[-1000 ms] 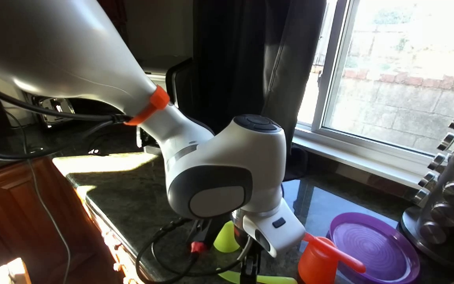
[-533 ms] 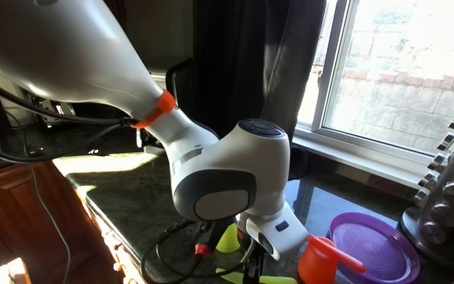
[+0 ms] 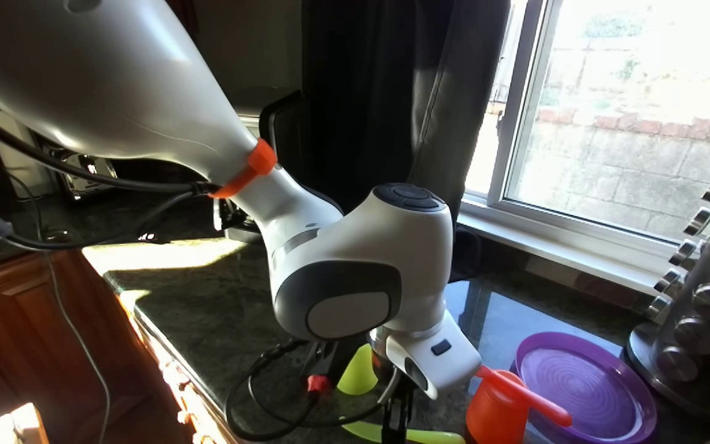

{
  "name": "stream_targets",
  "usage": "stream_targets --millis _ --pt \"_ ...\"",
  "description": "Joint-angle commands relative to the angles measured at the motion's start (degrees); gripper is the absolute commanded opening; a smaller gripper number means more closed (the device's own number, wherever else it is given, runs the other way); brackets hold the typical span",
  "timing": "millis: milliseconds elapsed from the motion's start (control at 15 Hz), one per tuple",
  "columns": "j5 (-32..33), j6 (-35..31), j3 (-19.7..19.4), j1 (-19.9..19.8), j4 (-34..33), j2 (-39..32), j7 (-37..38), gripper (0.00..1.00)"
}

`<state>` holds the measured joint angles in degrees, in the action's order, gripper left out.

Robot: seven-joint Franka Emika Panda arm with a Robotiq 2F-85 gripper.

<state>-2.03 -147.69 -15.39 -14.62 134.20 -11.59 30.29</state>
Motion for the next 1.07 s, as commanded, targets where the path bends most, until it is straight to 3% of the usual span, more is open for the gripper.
stream_targets --millis 0,267,333,667,733,867,933,1000 --pt "-1.7 -1.4 -0.8 0.9 -0.4 -1.3 -0.5 0.56" --pt "-2.0 -1.3 -0.8 1.2 -0.8 -1.2 -0.5 0.35" --pt "-2.0 -1.3 -0.8 1.3 -0.8 -1.3 -0.5 0.40" --pt "-2.0 -0.9 -0.9 1.3 -1.0 -1.2 -0.5 0.30" --pt "-1.2 -0.9 -1.2 1.5 -0.9 -0.9 0.1 0.16" --pt "-1.7 -0.5 -1.0 1.4 -0.5 0.0 -0.9 0.02" --pt "-1.8 -0.3 -1.0 1.3 -0.5 0.2 -1.3 0.00" --pt "-1.7 -0.3 -1.0 1.4 -0.5 0.2 -1.2 0.04"
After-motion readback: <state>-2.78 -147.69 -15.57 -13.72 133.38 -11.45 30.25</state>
